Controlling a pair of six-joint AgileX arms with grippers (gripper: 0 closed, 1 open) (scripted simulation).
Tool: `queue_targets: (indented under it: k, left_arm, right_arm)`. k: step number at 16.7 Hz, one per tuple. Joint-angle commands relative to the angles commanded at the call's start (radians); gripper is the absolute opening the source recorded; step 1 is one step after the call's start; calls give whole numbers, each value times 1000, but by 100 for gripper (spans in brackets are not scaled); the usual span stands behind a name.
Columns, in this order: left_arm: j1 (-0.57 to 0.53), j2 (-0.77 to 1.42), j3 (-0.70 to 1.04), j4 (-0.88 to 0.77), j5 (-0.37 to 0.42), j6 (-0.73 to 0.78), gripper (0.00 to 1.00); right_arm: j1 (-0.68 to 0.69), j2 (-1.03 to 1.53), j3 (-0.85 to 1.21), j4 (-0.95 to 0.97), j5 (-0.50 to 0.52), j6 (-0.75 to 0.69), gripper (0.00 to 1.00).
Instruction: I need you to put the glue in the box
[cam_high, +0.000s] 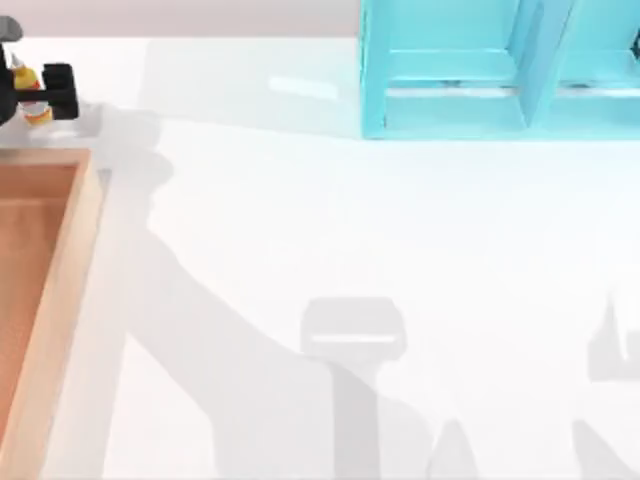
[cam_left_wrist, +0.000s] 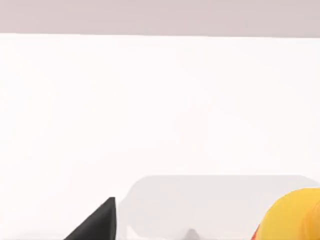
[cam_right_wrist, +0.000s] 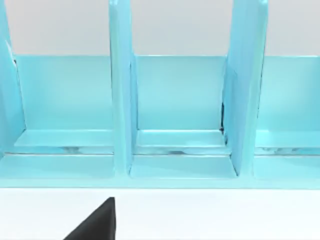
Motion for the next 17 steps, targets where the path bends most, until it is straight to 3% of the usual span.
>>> queue_targets:
  k: [8,17]
  left_arm:
    - [-9,93,75,26,-7,-5,100]
    - [-9,93,75,26,-7,-5,32]
  right_arm:
    - [0,0,0,0,0,0,100]
    - [0,0,0,0,0,0,100]
